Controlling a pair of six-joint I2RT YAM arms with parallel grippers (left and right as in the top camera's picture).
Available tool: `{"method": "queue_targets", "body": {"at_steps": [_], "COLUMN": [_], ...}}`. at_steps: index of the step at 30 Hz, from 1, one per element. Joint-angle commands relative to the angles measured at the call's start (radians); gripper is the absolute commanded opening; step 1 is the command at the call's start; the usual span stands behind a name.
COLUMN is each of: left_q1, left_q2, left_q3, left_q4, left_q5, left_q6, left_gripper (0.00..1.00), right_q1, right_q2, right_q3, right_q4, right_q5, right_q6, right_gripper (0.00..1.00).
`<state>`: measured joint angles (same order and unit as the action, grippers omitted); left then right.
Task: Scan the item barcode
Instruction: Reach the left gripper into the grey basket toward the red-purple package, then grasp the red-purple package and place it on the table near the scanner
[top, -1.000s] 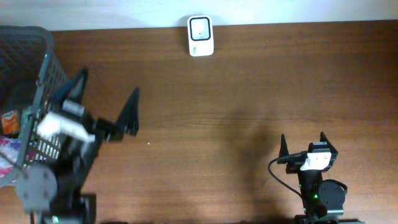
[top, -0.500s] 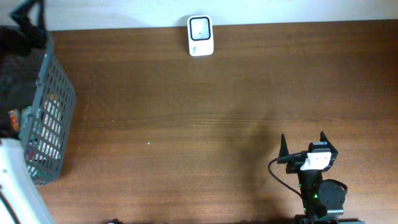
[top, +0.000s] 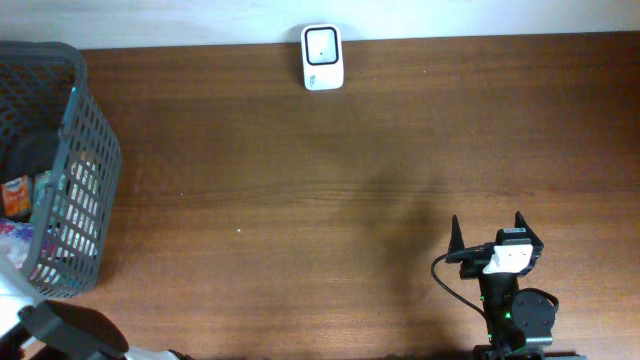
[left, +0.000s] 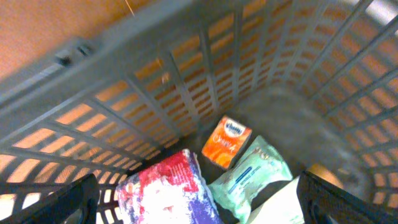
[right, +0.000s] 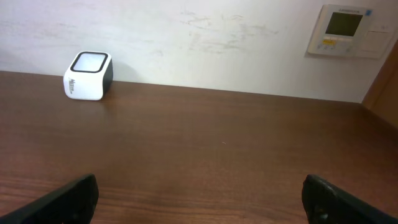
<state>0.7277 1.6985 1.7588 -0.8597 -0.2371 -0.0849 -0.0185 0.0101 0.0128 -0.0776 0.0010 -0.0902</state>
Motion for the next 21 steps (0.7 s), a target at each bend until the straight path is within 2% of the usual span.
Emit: {"method": "queue_targets", "body": {"at_steps": [1, 3, 4, 6, 7, 10, 12, 13, 17, 18, 20, 21], "left_q1": [0.003, 0.0, 0.0, 0.0, 0.0, 0.002, 0.002, 0.002, 0.009, 0.009, 0.009, 0.009], "left_q2": [0.069, 0.114, 0.143, 0.201, 0.235, 0.319, 0.368, 0.39, 0.45, 0.451, 0.451, 0.451], "left_q3": [0.002, 0.002, 0.002, 0.002, 0.0, -0.004, -0.004, -0.004, -0.007, -0.007, -0.006, -0.007], "left_q4": [-0.056, -0.104, -0.139, -0.164, -0.175, -0.201, -0.229, -0.245, -0.273, -0.277, -0.278, -0.278], "left_q5": [0.013, 0.014, 0.013, 0.012, 0.012, 0.004, -0.068, -0.1, -0.1, -0.1, -0.1, -0.1], "left_q6": [0.037, 0.036, 0.029, 0.029, 0.029, 0.028, 0.0, -0.035, -0.035, -0.035, -0.035, -0.035], "left_gripper": [0.99, 0.98, 0.86, 0.84, 0.77, 0.75, 0.72, 0.72, 0.73, 0.66, 0.46, 0.42], "right_q1": [0.006, 0.006, 0.006, 0.006, 0.006, 0.006, 0.006, 0.006, 0.006, 0.006, 0.006, 0.006], "right_q2": [-0.006, -0.006, -0.006, -0.006, -0.006, -0.006, -0.006, -0.006, -0.006, -0.006, -0.006, -0.006], "right_q3": [-0.007, -0.007, -0.007, -0.007, -0.007, -0.007, -0.007, -0.007, -0.007, -0.007, -0.007, -0.007], "right_q4": [-0.004, -0.004, -0.004, -0.004, -0.004, -0.004, -0.004, -0.004, -0.004, -0.004, -0.004, -0.004], "right_q5": [0.011, 0.011, 0.011, 0.011, 0.011, 0.011, 0.011, 0.011, 0.011, 0.011, 0.011, 0.011], "right_q6": [-0.007, -0.007, -0.007, -0.007, -0.007, -0.007, -0.007, -0.007, -0.007, -0.007, -0.007, -0.007], "right_gripper": [0.98, 0.98, 0.98, 0.98, 0.98, 0.98, 0.98, 0.98, 0.98, 0.98, 0.98, 0.98]}}
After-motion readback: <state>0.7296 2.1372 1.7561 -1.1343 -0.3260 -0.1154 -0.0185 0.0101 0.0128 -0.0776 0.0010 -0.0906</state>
